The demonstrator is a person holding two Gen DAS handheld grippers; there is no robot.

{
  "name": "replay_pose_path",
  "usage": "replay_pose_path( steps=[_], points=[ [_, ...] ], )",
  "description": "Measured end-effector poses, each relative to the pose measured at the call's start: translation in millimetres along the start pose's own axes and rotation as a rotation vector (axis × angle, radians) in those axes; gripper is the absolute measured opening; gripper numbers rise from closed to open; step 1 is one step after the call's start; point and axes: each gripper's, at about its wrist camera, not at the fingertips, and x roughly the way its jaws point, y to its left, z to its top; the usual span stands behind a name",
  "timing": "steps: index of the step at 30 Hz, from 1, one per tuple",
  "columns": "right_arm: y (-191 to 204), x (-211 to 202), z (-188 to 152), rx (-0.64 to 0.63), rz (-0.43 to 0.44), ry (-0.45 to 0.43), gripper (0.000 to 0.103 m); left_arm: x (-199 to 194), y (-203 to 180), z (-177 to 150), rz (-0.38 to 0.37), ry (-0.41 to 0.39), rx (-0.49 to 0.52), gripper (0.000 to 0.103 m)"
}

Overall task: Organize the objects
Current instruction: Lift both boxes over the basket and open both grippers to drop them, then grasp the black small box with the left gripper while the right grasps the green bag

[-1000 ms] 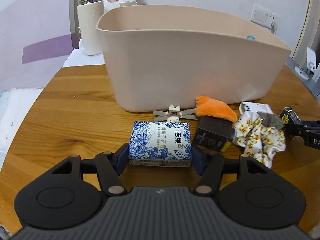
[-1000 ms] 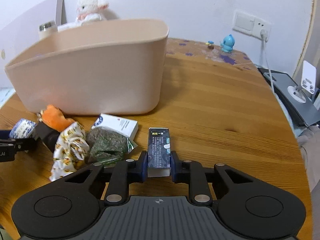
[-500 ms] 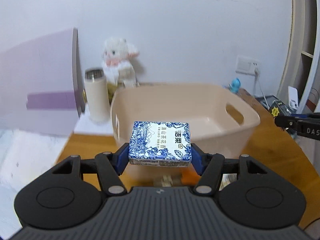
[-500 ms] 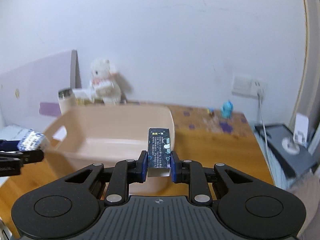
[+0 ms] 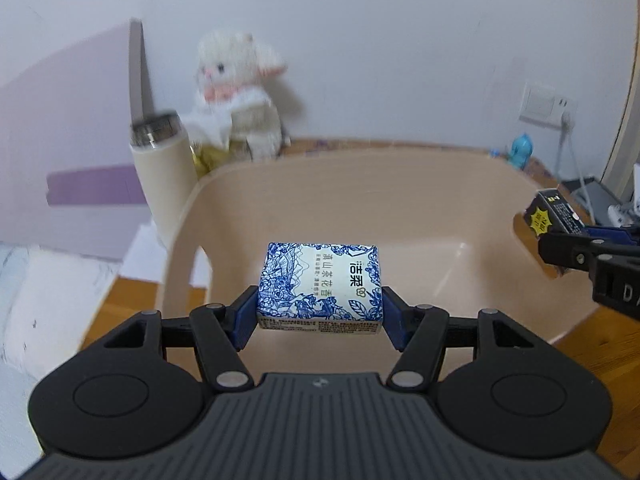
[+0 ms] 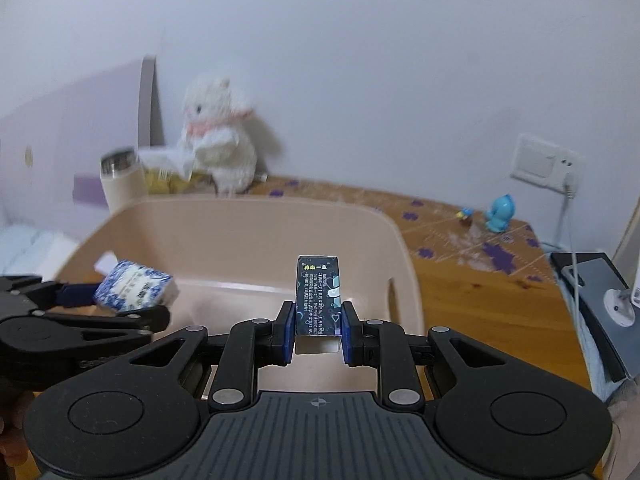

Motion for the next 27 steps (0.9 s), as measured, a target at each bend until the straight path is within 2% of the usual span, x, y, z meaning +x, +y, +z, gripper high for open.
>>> replay_pose_path(
  steps=[4,9,11,13,14,19,27],
  points=[
    [5,18,-3,-0.016,-0.001,0.061,0.021,13,-1,-7,-0.006,0.039,0.018,0.065],
    [1,14,-10,0.015,0.003,0.062,0.046,6,-1,-5,-0.013,0.037,0.023,0.07],
    [-1,2,-11,0.018,0.002,0.032,0.064,-4,-3,-4,0.004,0.01,0.045,0.086],
    [-3,-11,-8,0.018,0.001,0.006,0.069,-18,-4,-3,0.008,-0.021,0.054,0.09],
    [-5,-20,-8,0.023,0.005,-0.007,0.075,-25,-4,-3,0.002,-0.032,0.054,0.092],
    [-12,-58,-14,0.027,0.009,-0.048,0.095,-54,-3,-7,-0.022,-0.055,0.064,0.095],
    [-21,-86,-41,0.007,-0.012,-0.02,0.103,-84,-1,-31,-0.057,-0.054,0.063,0.098]
  ],
)
